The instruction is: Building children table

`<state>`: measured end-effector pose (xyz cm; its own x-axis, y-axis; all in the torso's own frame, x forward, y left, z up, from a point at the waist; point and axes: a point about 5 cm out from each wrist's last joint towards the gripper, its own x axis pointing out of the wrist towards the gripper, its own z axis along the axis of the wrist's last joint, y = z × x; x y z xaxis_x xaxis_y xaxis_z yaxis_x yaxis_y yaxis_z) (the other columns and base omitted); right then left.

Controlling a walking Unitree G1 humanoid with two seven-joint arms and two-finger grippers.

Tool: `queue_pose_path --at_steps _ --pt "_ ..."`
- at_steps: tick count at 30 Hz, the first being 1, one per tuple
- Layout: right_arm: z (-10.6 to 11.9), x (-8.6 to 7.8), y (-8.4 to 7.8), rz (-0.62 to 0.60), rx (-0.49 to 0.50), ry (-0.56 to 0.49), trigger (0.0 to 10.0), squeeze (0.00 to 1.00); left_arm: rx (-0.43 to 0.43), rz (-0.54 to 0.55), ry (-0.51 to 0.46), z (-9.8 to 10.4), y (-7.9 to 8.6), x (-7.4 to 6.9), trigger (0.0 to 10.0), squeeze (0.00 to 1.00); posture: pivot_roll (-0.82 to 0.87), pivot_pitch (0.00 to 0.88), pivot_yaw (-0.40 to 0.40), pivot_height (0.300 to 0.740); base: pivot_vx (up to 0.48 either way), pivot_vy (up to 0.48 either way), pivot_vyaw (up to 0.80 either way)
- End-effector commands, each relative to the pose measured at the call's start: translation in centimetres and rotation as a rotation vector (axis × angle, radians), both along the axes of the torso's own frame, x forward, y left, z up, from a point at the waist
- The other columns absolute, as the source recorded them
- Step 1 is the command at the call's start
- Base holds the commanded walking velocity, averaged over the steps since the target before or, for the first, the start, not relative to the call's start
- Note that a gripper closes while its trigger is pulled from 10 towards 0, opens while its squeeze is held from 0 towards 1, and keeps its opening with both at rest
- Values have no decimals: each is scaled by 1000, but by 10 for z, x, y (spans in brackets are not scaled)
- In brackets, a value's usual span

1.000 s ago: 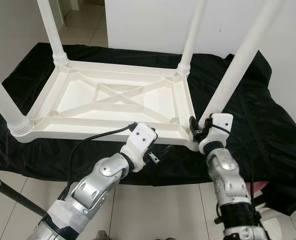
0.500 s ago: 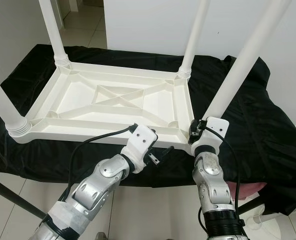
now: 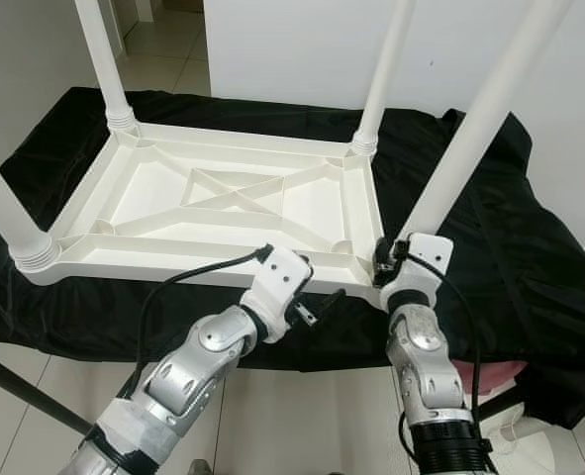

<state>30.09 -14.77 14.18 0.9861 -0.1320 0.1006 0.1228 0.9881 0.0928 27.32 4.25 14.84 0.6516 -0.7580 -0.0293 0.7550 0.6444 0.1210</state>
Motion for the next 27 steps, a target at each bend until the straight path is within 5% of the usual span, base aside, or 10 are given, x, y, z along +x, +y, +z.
queue_pose_path --at_steps 1,4,5,7,8,27 --pt "0 -3 -3 27 16 -19 10000 1000 4 -139 20 -2 -4 -6 10000 0 -18 55 -56 740 0 0 0" --pt "-1 -3 -3 44 23 -24 10000 1000 5 -136 16 -2 -4 -6 10000 0 -18 56 -55 740 0 0 0" --pt "-1 -2 -7 73 9 -34 10000 588 3 -134 17 -1 -4 -5 10000 0 -21 59 -51 740 0 0 0" --pt "-1 -2 -7 73 9 -34 10000 588 3 -134 17 -1 -4 -5 10000 0 -21 59 -51 740 0 0 0" --pt "-2 -1 -10 142 -10 -36 10000 0 1 -134 16 -1 -4 -4 10000 0 -24 58 -48 740 0 0 0" --pt "2 19 -21 616 -178 -34 10000 0 -71 -276 103 5 -5 -11 10000 0 -14 48 -39 740 0 0 0"
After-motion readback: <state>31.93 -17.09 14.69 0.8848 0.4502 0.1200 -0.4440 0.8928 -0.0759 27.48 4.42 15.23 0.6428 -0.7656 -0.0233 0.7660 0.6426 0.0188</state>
